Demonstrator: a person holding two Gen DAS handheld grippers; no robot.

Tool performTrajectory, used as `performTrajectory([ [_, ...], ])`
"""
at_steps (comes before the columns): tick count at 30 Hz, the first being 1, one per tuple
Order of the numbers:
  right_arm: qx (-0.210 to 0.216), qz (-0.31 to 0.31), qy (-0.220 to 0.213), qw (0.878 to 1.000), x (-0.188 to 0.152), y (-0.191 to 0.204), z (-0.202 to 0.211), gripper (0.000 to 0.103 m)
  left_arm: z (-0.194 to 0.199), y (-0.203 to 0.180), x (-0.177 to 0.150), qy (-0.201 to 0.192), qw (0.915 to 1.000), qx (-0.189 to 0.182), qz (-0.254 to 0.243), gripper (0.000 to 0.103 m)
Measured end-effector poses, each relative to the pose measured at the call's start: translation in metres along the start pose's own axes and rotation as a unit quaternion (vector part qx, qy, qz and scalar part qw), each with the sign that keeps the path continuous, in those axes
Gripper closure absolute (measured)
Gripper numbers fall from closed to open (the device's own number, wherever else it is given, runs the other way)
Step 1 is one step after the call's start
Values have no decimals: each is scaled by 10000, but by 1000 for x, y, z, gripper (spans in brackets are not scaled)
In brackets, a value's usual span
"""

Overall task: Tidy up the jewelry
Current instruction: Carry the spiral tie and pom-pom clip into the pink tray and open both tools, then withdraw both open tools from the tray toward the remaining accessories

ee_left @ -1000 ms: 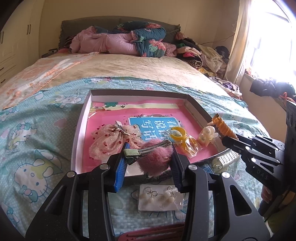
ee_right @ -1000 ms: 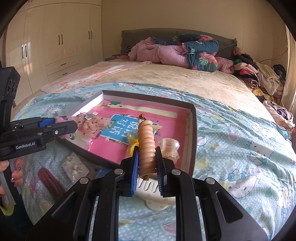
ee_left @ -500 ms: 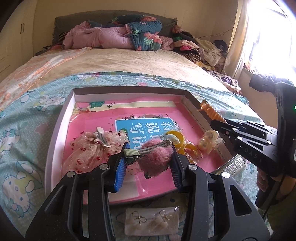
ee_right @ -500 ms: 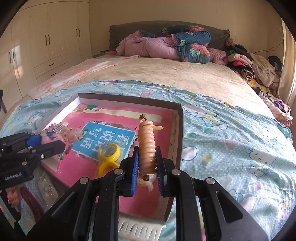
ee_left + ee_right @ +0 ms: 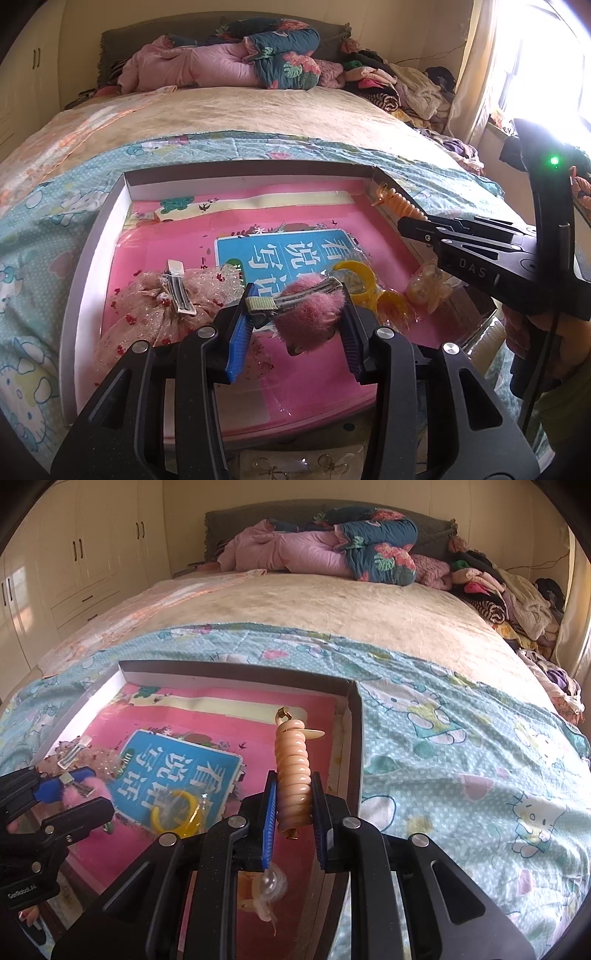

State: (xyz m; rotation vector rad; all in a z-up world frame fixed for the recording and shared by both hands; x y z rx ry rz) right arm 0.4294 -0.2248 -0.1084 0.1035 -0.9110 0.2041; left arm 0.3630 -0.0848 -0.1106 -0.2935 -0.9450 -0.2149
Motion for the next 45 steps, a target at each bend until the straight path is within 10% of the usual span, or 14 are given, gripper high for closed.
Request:
performTrajectory([
  [14,-16,-161,-39,9999,-4,-5,5,85,-3,3,-2,18,10000,10,25,67],
  [35,-70,-257,-769,9967,-3,-4,92,34,41,4,6,-343,9994,47,91,45],
  [45,-69,-242,-950,9952,-7,10,124,25,71,8,7,-542,9984,97,146,35],
])
Point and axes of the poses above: each gripper's, at about its wrist camera, not at the fingertips, and z roughly against the way its jaws point, y to its left, x to its top, the point moved 9 cm from there along -z, roughly the way its jaws point, and after that the axes turned 10 degrees about -y, right-handed, at the moved point
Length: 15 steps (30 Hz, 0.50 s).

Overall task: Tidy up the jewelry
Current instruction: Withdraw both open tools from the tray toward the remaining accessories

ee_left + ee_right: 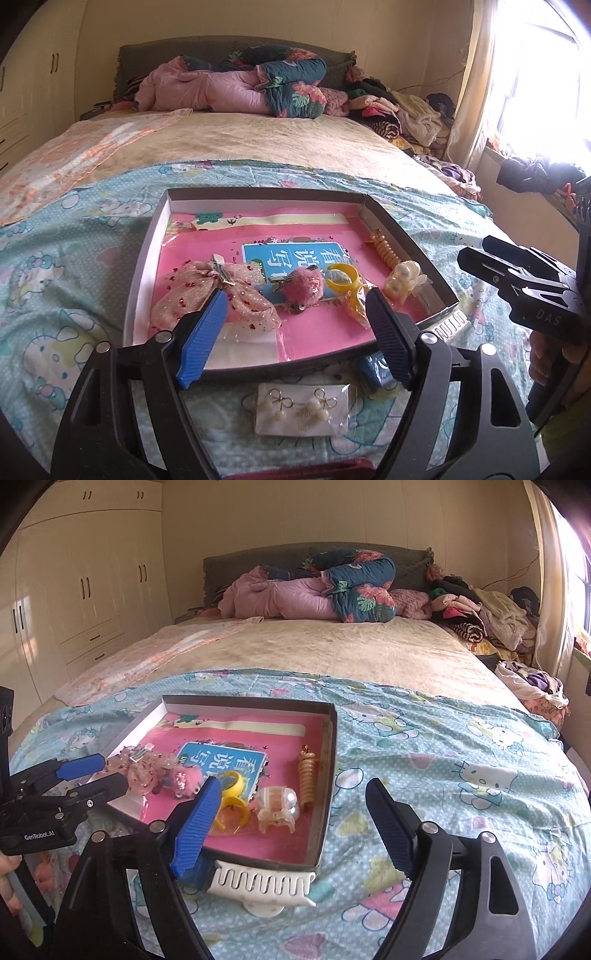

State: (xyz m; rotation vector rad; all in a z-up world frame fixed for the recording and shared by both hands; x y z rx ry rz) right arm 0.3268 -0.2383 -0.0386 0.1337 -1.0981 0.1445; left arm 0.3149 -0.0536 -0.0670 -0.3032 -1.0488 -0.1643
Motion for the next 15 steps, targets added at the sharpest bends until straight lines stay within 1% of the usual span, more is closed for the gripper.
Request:
performTrajectory([
  [7,-43,30,-34,10000,-5,6,14,22,16,9,-1,-81,9999,90,80,27],
  [15,-30,73,21,10000,-15,16,23,21,30,12,-6,-123,9998,124,64,24],
])
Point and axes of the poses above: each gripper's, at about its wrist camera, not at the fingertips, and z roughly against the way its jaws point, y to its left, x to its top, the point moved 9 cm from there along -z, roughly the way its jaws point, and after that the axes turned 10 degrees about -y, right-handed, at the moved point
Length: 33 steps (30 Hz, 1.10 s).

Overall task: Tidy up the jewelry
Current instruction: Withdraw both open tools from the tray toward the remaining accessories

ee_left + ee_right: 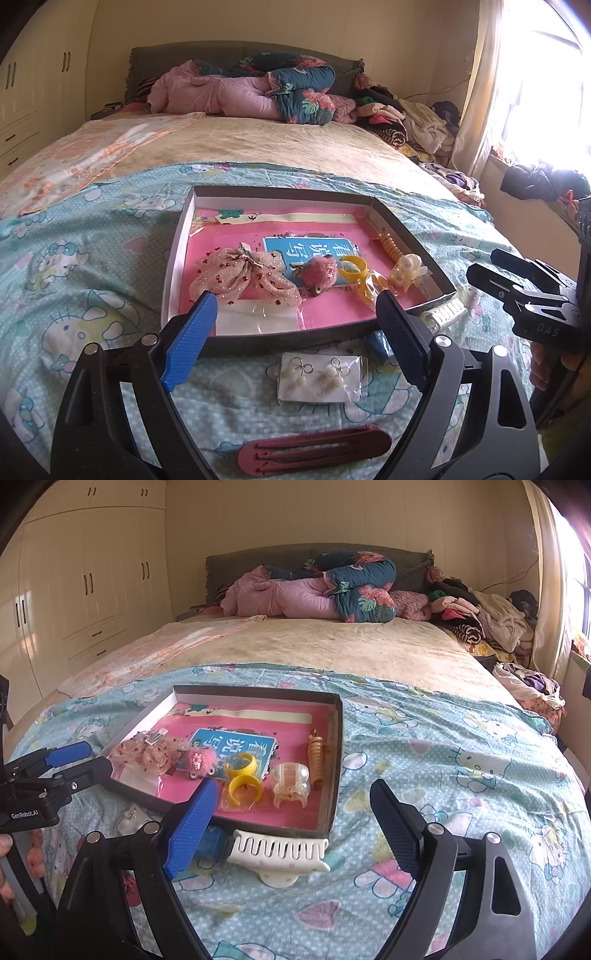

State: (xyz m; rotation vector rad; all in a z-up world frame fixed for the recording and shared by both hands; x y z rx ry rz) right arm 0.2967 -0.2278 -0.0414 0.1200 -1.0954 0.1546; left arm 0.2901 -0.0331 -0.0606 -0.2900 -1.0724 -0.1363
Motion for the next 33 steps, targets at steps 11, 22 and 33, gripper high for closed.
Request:
performTrajectory([
  [11,85,36,137,9999,-19,14,12,20,17,4,-11,-13,10000,40,-16,23],
  [22,128,58,263,9996,-36,21,23,20,30,5,-21,0,10000,36,-10,23],
  [33,220,18,374,9991,-52,25,29,20,39,-2,-41,194,9998,-19,-99,23],
])
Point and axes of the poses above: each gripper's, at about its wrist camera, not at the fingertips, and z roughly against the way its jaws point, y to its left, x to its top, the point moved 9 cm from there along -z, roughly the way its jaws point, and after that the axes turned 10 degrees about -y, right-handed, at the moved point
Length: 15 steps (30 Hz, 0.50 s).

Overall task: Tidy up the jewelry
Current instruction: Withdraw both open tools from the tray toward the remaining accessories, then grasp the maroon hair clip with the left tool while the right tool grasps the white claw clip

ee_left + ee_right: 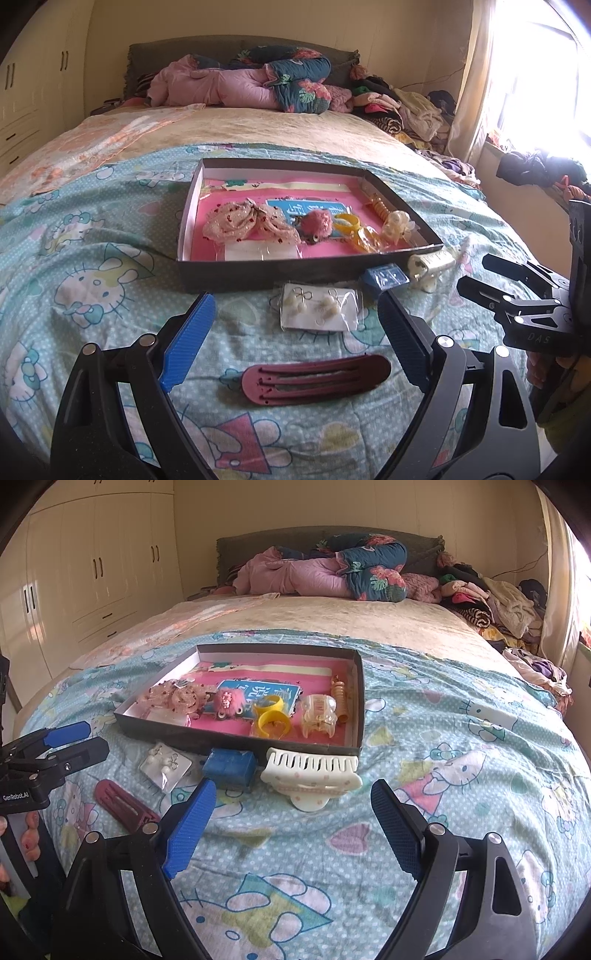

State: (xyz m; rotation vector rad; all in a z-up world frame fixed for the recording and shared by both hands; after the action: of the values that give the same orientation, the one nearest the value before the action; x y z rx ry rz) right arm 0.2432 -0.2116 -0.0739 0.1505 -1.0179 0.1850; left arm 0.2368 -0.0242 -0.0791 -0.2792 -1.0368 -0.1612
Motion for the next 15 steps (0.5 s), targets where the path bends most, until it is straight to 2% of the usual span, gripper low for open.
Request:
performTrajectory([
  [10,71,-58,110,9999,-13,5,-5,20,2,-9,-24,257,9996,-54,-142,22],
  [13,39,-109,139,9998,-15,1,-6,20,0,-16,-30,345,9990,-106,-253,15],
  [15,15,-142,149,9998,-17,-2,-8,20,-1,-20,-34,395,9985,-161,-336,15],
])
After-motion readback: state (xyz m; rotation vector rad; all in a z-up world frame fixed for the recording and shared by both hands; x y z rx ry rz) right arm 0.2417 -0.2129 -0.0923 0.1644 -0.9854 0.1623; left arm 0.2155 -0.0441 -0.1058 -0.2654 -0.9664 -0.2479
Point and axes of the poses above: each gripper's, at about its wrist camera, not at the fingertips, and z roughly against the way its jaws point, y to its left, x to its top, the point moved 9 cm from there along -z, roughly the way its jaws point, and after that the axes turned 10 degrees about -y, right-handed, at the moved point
